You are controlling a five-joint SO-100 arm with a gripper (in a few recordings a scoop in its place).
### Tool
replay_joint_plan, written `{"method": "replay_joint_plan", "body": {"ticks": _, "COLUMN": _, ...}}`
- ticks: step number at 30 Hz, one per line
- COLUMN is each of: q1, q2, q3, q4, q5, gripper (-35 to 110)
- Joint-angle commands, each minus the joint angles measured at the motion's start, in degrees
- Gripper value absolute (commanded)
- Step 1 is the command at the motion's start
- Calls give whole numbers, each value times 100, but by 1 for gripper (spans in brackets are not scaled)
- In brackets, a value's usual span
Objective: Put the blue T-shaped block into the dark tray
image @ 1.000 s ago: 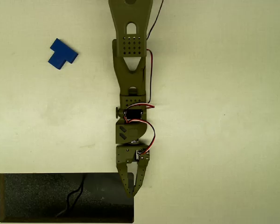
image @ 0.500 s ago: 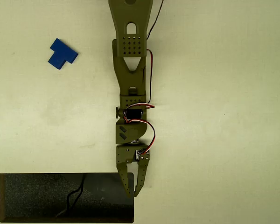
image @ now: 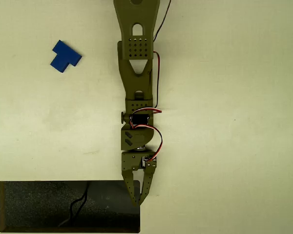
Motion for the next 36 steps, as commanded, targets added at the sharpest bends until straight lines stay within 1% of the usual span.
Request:
{"method": "replay_joint_plan", "body": {"ticks": 1, "q1": -53, "q2": 26, "q3": 26, "q4": -606, "q5": 712, "gripper": 0}}
{"method": "replay_joint_plan", "body": {"ticks": 3, "q1": -97, "q2": 580, "q3": 580, "q4": -1230, "q5": 1160, "gripper": 0}}
{"method": "replay_joint_plan", "body": {"ticks": 4, "q1": -97, "q2": 1099, "q3": 1011, "q4": -1354, "q5": 1345, "gripper": 0}}
{"method": "replay_joint_plan", "body": {"ticks": 5, "q1": -53, "q2": 1731, "q3": 1327, "q4": -1116, "q5": 1362, "gripper": 0}}
{"method": "replay_joint_plan", "body": {"ticks": 6, "q1": 0, "q2": 2329, "q3": 1415, "q4": -422, "q5": 1441, "gripper": 0}}
{"method": "replay_joint_plan", "body": {"ticks": 8, "q1": 97, "q2": 3524, "q3": 1002, "q4": 1802, "q5": 2004, "gripper": 0}}
{"method": "replay_joint_plan", "body": {"ticks": 9, "q1": 114, "q2": 4061, "q3": 809, "q4": 2681, "q5": 2382, "gripper": 0}}
{"method": "replay_joint_plan", "body": {"ticks": 11, "q1": 88, "q2": 5062, "q3": 773, "q4": 3524, "q5": 2786, "gripper": 0}}
{"method": "replay_joint_plan", "body": {"ticks": 15, "q1": -26, "q2": 6495, "q3": 255, "q4": 5827, "q5": 3103, "gripper": 0}}
{"method": "replay_joint_plan", "body": {"ticks": 19, "q1": -62, "q2": 7796, "q3": 1028, "q4": 7277, "q5": 3217, "gripper": 0}}
{"method": "replay_joint_plan", "body": {"ticks": 22, "q1": -35, "q2": 8350, "q3": 1608, "q4": 8253, "q5": 3261, "gripper": 0}}
{"method": "replay_joint_plan", "body": {"ticks": 29, "q1": 70, "q2": 9650, "q3": 3718, "q4": 9615, "q5": 3445, "gripper": 0}}
{"method": "replay_joint_plan", "body": {"ticks": 31, "q1": 70, "q2": 10266, "q3": 4729, "q4": 9545, "q5": 3524, "gripper": 0}}
{"method": "replay_joint_plan", "body": {"ticks": 34, "q1": 53, "q2": 11487, "q3": 6750, "q4": 9009, "q5": 3560, "gripper": 0}}
{"method": "replay_joint_plan", "body": {"ticks": 36, "q1": 132, "q2": 11751, "q3": 7356, "q4": 9193, "q5": 3586, "gripper": 0}}
